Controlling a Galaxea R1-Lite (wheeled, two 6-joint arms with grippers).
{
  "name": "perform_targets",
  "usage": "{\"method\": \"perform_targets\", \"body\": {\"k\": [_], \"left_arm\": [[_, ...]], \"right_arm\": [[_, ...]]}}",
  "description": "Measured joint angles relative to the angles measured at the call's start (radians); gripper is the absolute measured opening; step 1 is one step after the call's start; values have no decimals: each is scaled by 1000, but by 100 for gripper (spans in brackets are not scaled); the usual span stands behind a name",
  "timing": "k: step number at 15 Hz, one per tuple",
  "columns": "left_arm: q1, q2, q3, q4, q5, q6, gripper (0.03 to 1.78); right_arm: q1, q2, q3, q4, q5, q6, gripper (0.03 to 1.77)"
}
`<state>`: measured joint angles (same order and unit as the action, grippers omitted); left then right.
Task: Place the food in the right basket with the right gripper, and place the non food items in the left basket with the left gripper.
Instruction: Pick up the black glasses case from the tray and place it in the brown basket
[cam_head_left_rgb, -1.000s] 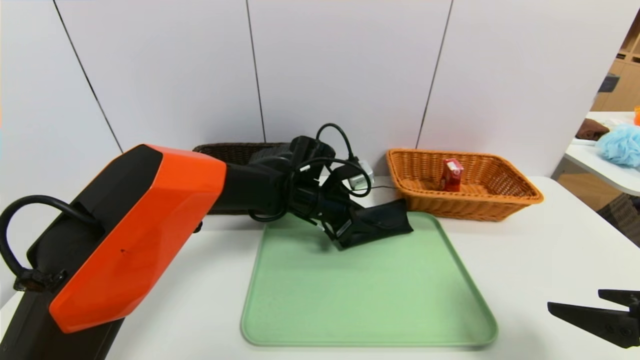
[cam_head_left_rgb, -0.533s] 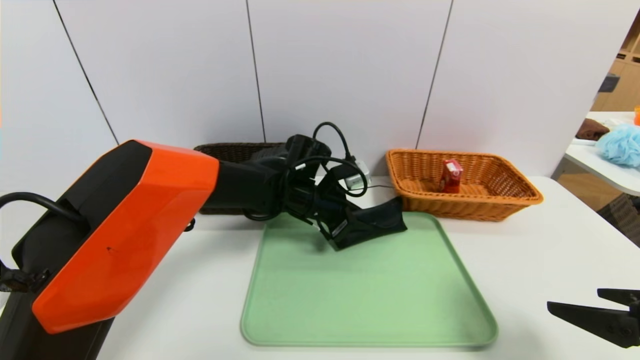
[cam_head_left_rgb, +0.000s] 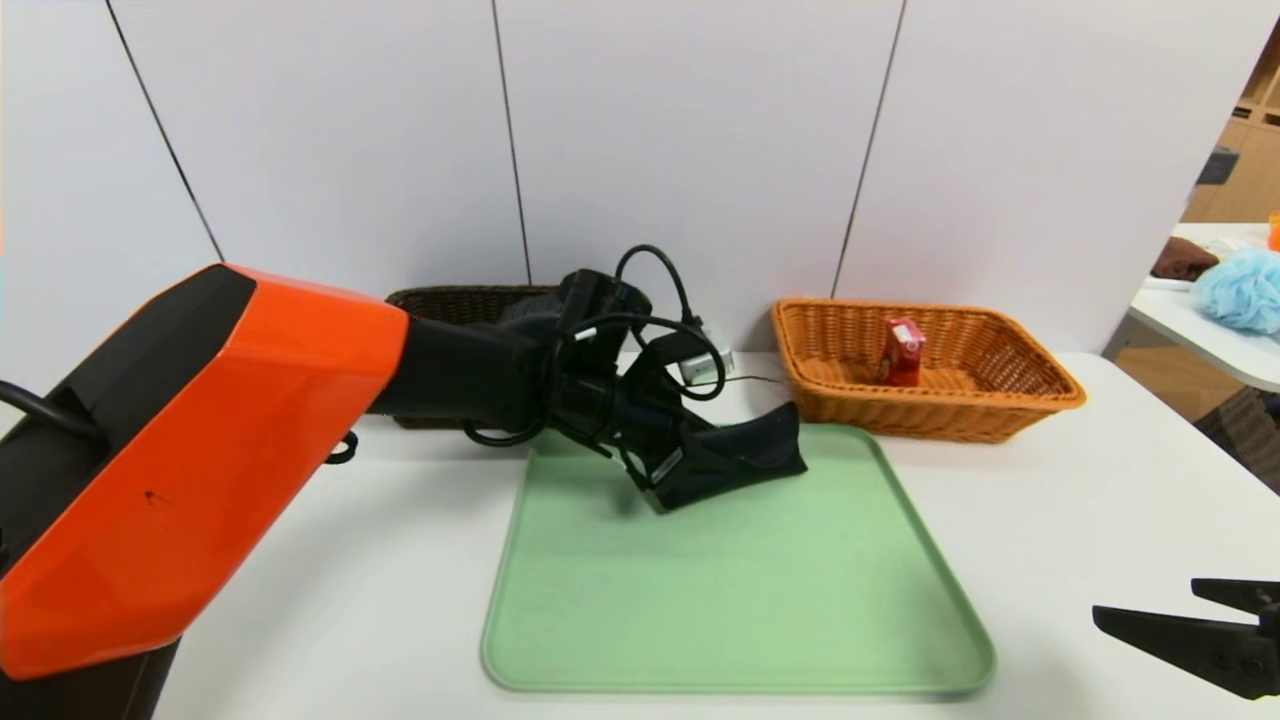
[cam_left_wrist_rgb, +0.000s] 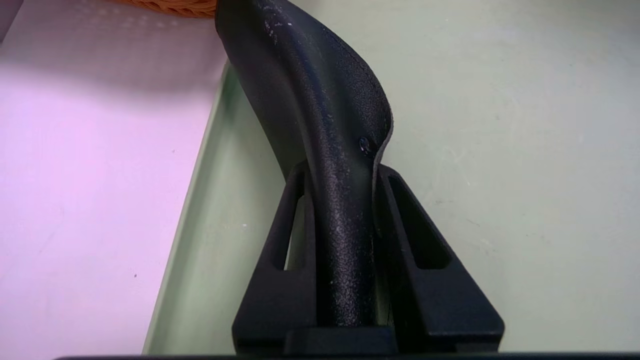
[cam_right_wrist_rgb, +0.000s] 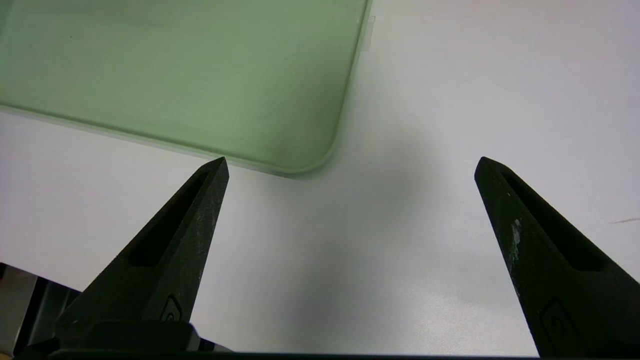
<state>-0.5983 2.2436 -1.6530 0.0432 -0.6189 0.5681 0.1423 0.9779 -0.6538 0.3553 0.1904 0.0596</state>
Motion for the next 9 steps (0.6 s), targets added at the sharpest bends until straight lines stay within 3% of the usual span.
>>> {"method": "perform_targets", "body": {"k": [6,9], "left_arm": [[28,-118,94,23,4,-8,40],[52,-180,114,40,7,-66,40]], "right_arm": [[0,0,0,-4,11,-1,170],[0,0,-2,-4,13,-3,170]]}}
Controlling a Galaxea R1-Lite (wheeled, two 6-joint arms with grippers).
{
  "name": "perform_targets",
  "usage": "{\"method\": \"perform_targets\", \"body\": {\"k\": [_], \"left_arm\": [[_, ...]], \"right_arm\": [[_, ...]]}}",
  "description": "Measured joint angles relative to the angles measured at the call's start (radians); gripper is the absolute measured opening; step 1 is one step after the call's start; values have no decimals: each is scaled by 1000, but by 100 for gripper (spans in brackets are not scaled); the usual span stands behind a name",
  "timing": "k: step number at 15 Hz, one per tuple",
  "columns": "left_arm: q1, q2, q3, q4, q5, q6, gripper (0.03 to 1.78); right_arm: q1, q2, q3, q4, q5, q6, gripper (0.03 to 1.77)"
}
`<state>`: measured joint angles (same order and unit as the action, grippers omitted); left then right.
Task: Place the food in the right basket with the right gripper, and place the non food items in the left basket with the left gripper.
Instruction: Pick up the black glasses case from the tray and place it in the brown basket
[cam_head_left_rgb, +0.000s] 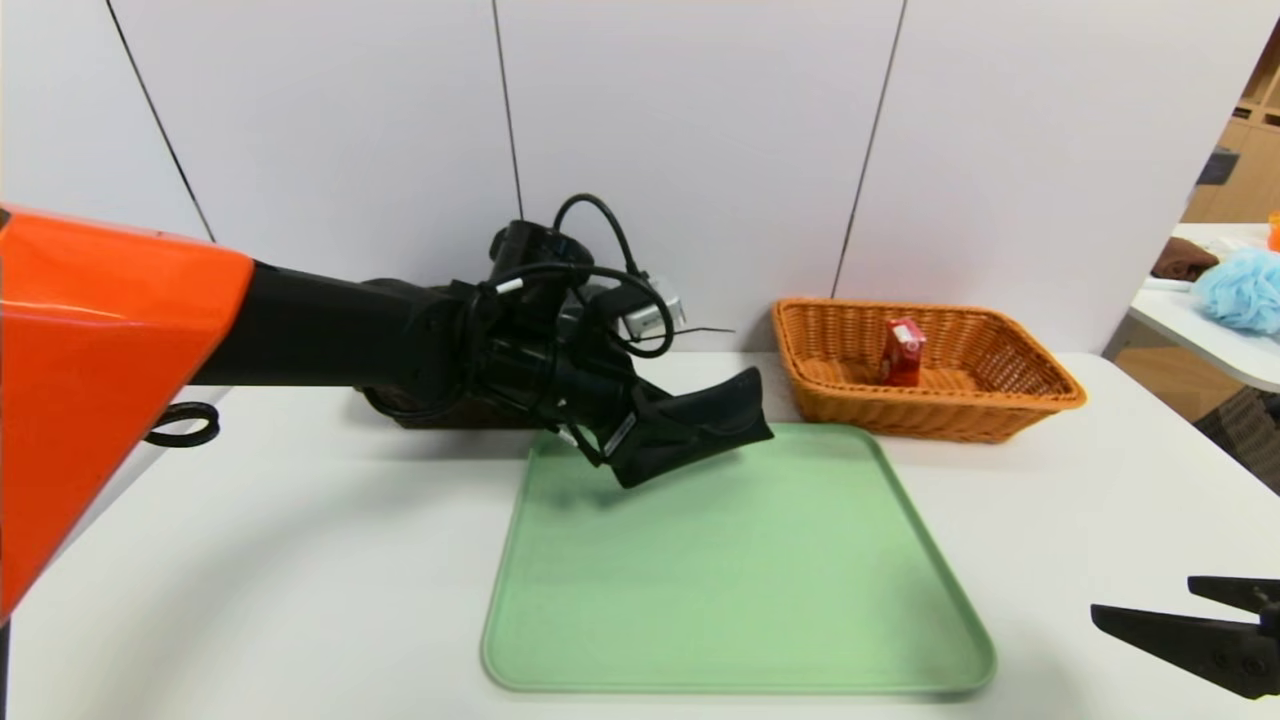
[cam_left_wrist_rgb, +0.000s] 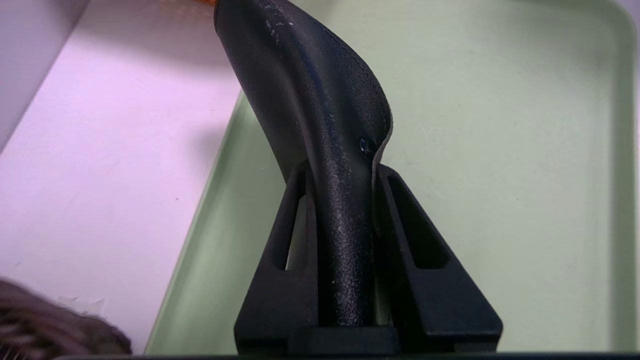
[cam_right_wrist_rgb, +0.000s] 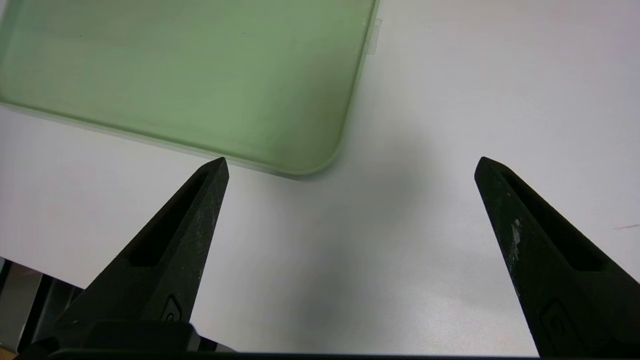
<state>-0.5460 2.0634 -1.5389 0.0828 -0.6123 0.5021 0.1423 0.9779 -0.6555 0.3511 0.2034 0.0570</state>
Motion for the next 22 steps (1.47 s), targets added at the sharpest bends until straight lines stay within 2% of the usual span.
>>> {"method": "perform_targets", "body": {"k": [3,6,14,22], "left_arm": [[29,-66,4,1,0,-50,40],[95,-127,-8,-2,0,-79,39],[340,-211,-59,-7,-10,-82,39],[498,-173,-91,-6,-85,-19,39]], "right_arm": [[0,0,-3,0,23,0,170],[0,0,-4,0,24,1,170],[-1,-14,4,2,25,1,170],[-1,-21,8,3,26,1,170]]}}
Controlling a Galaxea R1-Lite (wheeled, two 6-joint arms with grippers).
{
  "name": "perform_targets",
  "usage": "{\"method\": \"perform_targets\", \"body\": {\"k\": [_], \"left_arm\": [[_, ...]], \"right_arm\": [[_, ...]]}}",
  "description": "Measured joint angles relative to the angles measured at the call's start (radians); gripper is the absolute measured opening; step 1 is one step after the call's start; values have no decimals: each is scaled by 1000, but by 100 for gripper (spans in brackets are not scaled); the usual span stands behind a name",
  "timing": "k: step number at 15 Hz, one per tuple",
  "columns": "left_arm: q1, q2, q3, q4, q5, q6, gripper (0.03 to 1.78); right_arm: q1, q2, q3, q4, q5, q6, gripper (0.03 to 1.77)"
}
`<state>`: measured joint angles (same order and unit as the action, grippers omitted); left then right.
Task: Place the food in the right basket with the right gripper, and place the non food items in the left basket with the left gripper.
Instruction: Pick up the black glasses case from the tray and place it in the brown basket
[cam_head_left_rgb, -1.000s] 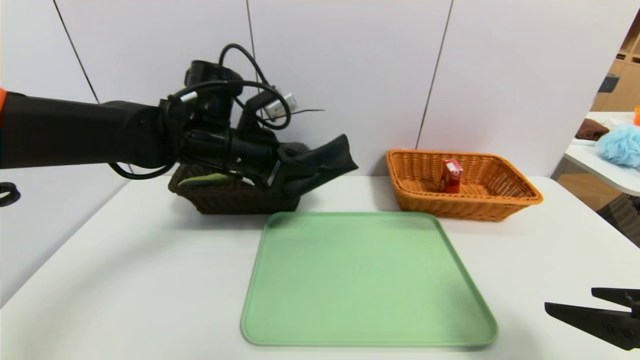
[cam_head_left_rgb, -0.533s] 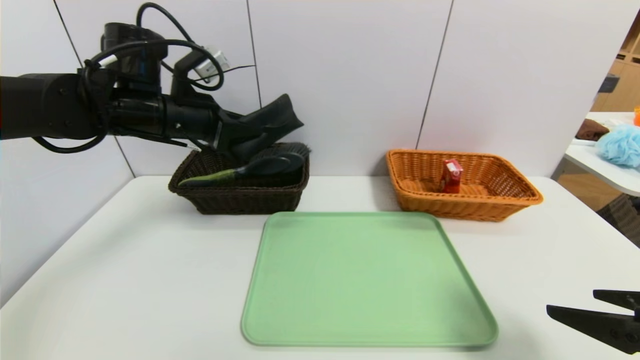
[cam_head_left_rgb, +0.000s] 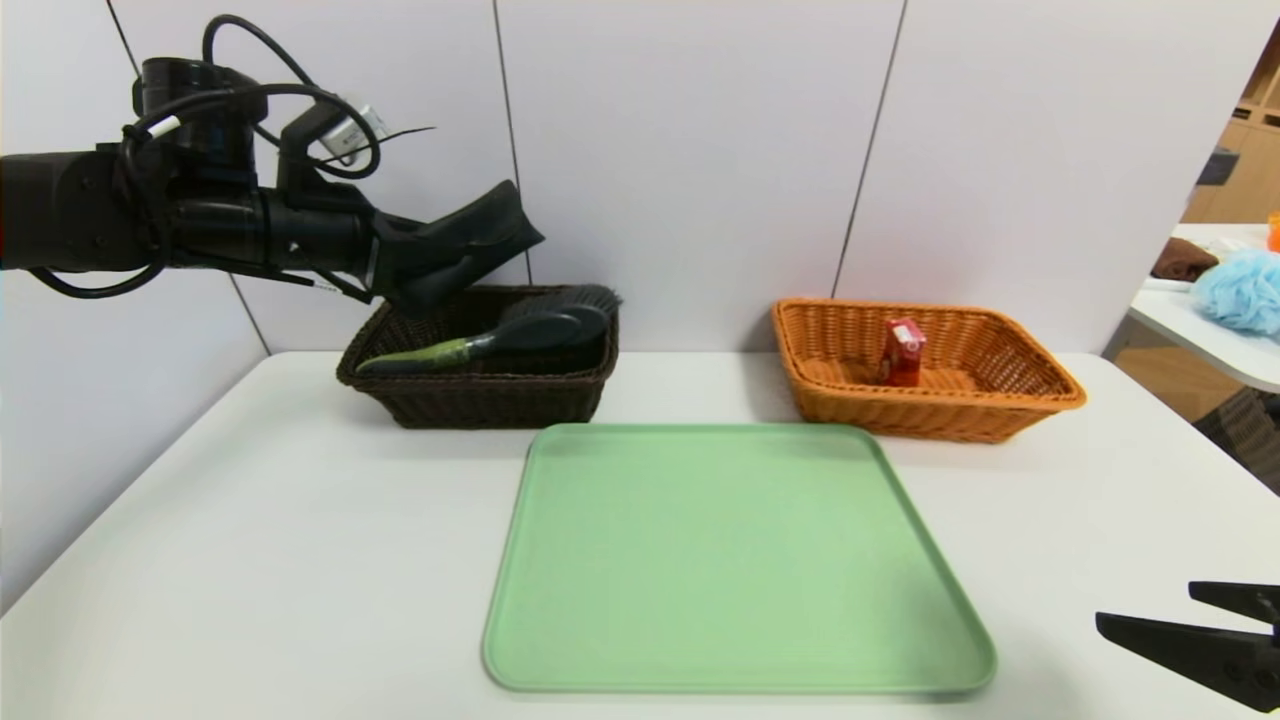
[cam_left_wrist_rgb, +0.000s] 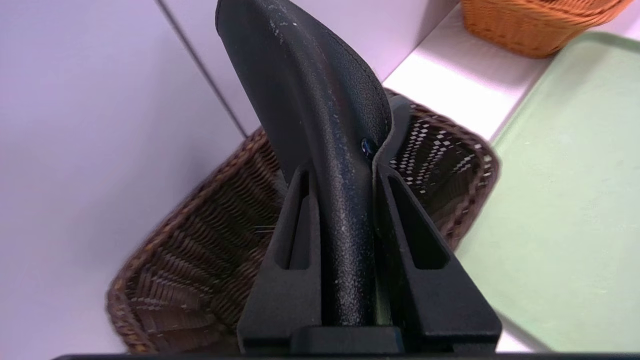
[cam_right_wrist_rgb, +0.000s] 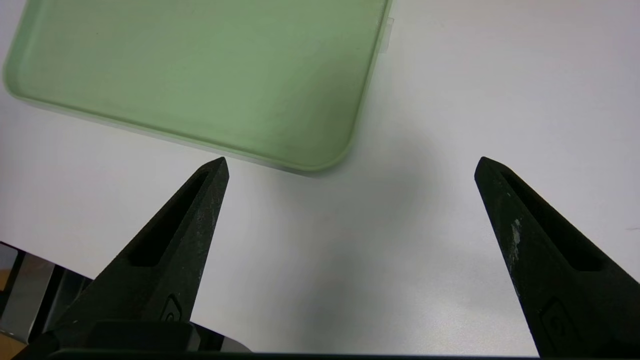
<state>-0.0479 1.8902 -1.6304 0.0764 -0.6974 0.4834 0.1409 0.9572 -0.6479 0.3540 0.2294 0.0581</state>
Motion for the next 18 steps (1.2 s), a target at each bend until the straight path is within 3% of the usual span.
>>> {"method": "perform_targets", "body": {"k": [6,12,18], "left_arm": [[96,97,-66,3,-65,164,39],[135,205,-137,3,-93,289,38],[160,270,-144,4,-129,300,37]], "right_arm": [[1,2,2,0,0,-1,170],[1,2,5,3,0,0,170],[3,3,7,3,0,0,170]]}}
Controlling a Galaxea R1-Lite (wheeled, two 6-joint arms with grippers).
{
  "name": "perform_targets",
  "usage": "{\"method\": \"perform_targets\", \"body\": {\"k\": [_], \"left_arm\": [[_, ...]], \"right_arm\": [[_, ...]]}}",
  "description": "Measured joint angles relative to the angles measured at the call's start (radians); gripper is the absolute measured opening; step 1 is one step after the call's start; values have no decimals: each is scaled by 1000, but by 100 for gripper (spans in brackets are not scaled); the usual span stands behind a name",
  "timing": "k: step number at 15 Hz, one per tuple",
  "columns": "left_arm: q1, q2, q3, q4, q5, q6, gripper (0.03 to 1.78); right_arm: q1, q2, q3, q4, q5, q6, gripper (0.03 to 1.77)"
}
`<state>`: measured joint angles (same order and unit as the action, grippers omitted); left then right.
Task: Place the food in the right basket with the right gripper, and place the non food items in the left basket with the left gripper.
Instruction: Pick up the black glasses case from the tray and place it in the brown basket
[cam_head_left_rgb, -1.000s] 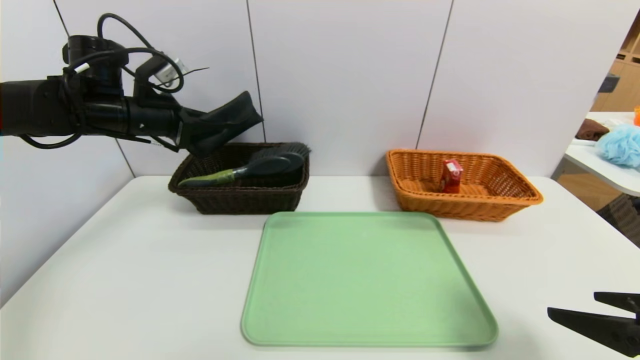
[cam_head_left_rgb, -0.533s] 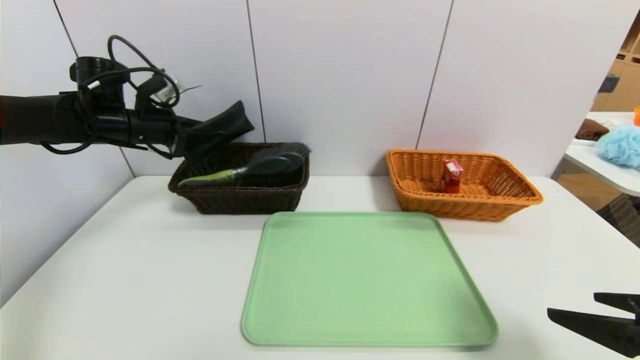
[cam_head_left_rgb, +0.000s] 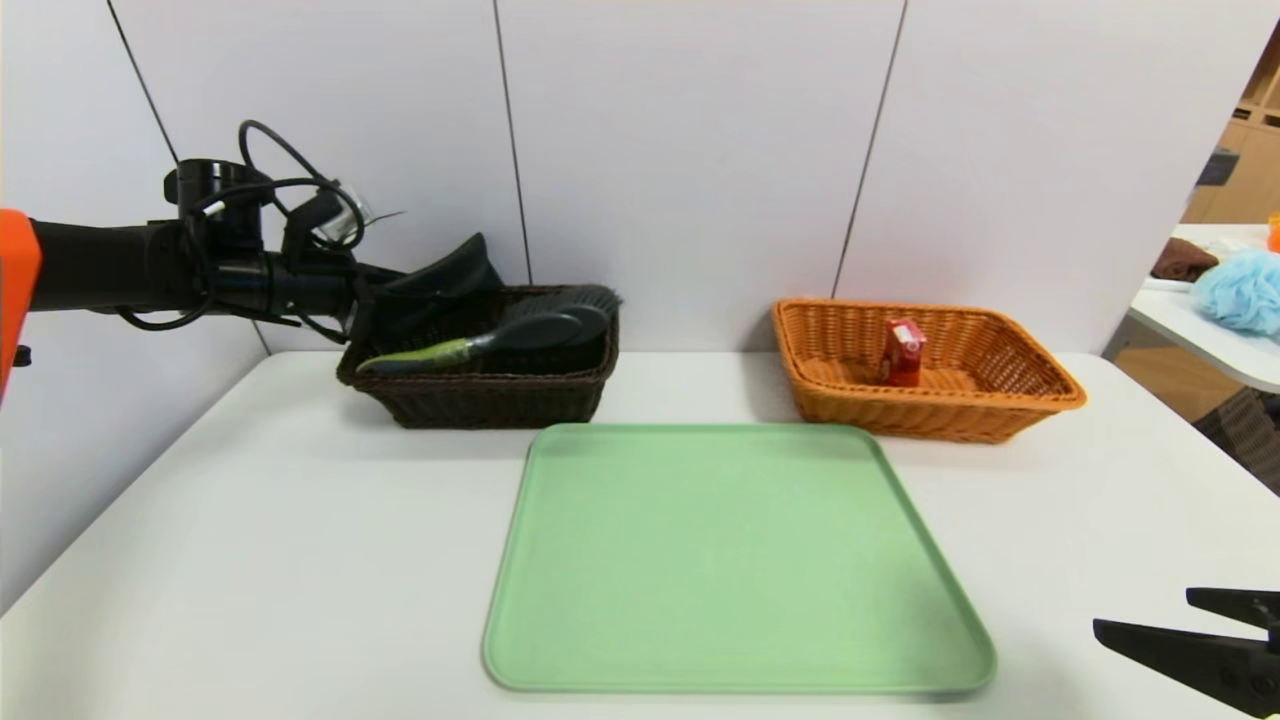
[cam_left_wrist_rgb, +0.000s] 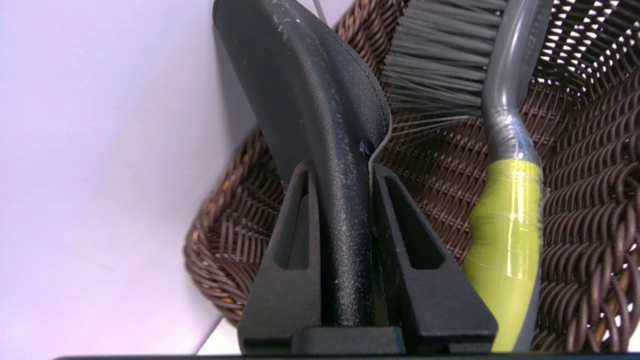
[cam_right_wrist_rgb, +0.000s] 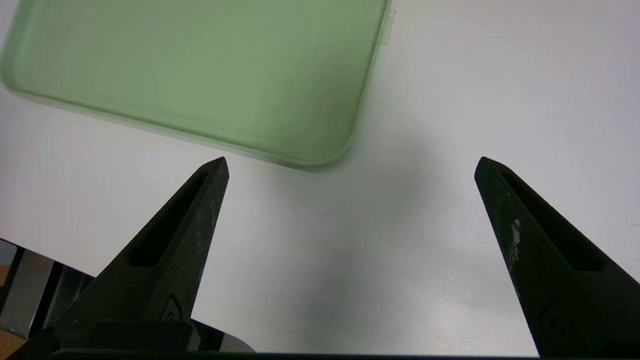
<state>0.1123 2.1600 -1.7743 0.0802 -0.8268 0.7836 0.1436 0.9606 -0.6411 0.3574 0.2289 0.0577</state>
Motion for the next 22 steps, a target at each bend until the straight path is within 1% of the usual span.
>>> {"method": "perform_targets", "body": {"k": [4,7,11,16,18,20,22], "left_arm": [[11,22,9,1,-6,20,36],[25,24,18,3,-53,28,35],[28,26,42,2,-57,66,34],[27,26,47,4,-55,64,34],[26,26,40,24,-50,56,33],[25,26,26,73,-48,54,32],[24,26,17,86,-47,55,31]], "right_arm": [[0,0,0,0,0,0,170],[1,0,0,0,1,0,170],[9,0,-1,0,0,0,170],[13,0,-3,-1,0,0,170],[14,0,-4,-1,0,0,170],[14,0,-6,0,0,0,170],[14,-1,-7,-1,0,0,170]]}}
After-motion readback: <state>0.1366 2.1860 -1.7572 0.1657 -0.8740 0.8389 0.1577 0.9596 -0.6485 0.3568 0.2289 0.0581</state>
